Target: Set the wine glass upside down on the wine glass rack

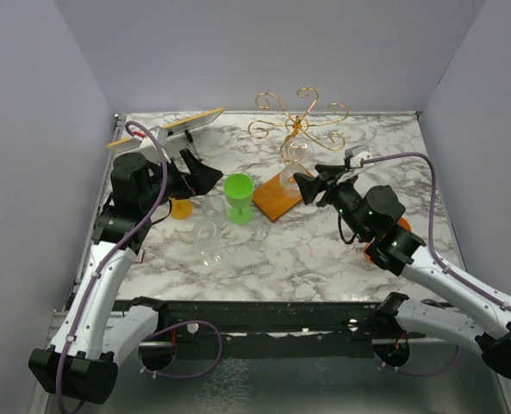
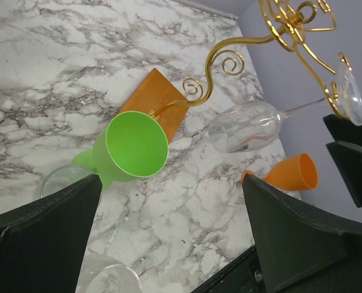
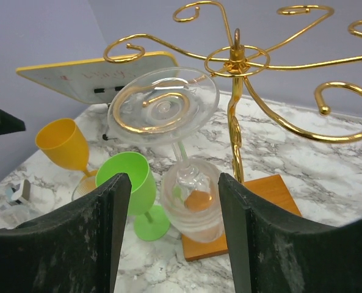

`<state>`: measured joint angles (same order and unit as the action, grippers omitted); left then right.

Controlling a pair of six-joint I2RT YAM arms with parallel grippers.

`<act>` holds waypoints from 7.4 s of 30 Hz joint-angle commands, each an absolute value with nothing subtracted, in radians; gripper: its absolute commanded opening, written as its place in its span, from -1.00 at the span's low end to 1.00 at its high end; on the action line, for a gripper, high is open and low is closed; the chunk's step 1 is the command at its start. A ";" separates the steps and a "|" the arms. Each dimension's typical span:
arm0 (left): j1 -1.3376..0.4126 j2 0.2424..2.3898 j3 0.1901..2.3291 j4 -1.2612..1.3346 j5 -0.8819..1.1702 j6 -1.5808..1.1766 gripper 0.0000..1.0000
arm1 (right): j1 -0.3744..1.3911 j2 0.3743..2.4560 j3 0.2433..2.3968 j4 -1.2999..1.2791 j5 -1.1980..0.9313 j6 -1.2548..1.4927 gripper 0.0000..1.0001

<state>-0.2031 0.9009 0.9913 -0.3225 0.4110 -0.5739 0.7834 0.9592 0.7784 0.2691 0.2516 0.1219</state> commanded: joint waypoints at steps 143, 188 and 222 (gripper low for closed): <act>-0.426 0.627 1.377 -0.338 0.089 -0.592 0.98 | 0.948 1.524 1.537 0.574 -0.191 0.334 -0.99; -0.426 0.937 1.556 -0.423 0.220 -0.815 -1.00 | 0.948 1.470 1.280 0.794 -0.415 -0.066 -0.14; -0.419 1.407 1.675 -0.203 0.151 -0.756 -1.00 | 0.948 0.814 0.963 0.320 0.196 0.310 0.30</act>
<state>-0.4267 1.3495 1.6283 -0.2832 0.0818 -0.7658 0.9417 0.8700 0.9844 0.4030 0.1223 0.2600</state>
